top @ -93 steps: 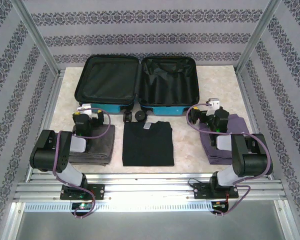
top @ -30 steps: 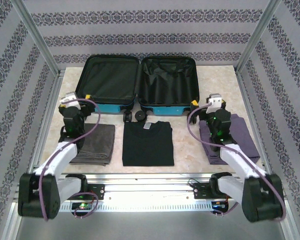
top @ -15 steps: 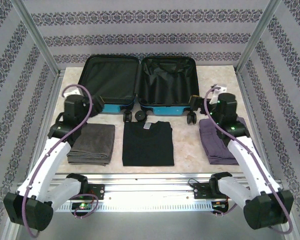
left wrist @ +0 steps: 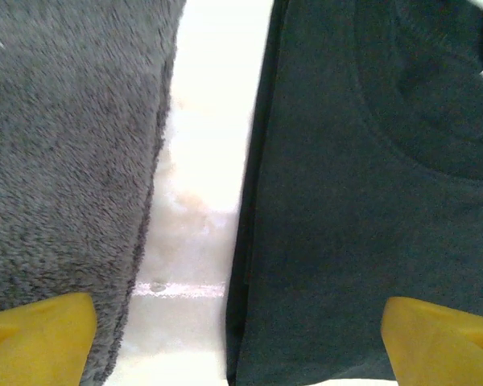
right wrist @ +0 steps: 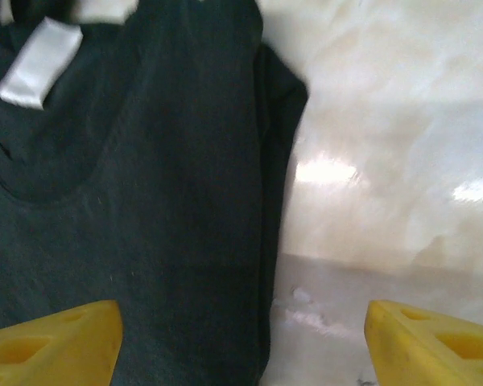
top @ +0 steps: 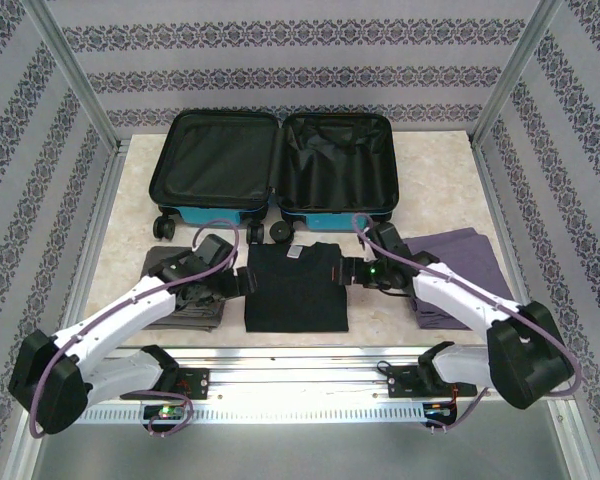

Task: Pack the luggage

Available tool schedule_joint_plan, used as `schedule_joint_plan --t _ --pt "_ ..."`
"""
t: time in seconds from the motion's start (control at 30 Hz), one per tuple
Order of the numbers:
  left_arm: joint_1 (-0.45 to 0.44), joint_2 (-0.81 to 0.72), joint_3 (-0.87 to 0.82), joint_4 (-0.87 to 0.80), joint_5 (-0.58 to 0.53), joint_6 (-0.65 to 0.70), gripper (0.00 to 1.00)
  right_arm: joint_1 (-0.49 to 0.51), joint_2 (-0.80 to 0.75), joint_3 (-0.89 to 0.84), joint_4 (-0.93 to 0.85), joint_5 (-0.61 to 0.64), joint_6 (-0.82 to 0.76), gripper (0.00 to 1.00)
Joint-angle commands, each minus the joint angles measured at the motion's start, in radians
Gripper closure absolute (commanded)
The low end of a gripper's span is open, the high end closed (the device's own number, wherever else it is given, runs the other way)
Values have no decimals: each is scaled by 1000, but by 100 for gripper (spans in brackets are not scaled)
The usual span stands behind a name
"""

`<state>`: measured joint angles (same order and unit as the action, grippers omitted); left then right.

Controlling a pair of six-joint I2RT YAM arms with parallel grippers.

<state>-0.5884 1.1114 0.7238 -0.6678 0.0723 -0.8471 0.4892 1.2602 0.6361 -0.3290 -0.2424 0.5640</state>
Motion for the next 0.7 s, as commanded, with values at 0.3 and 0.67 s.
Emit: schedule_joint_plan --t 0.3,0.67 --pt "-45 266 5 222 119 2 7 74 110 -34 133 -64 110 24" --pt "-48 352 9 324 184 16 6 105 185 -37 194 -90 140 25"
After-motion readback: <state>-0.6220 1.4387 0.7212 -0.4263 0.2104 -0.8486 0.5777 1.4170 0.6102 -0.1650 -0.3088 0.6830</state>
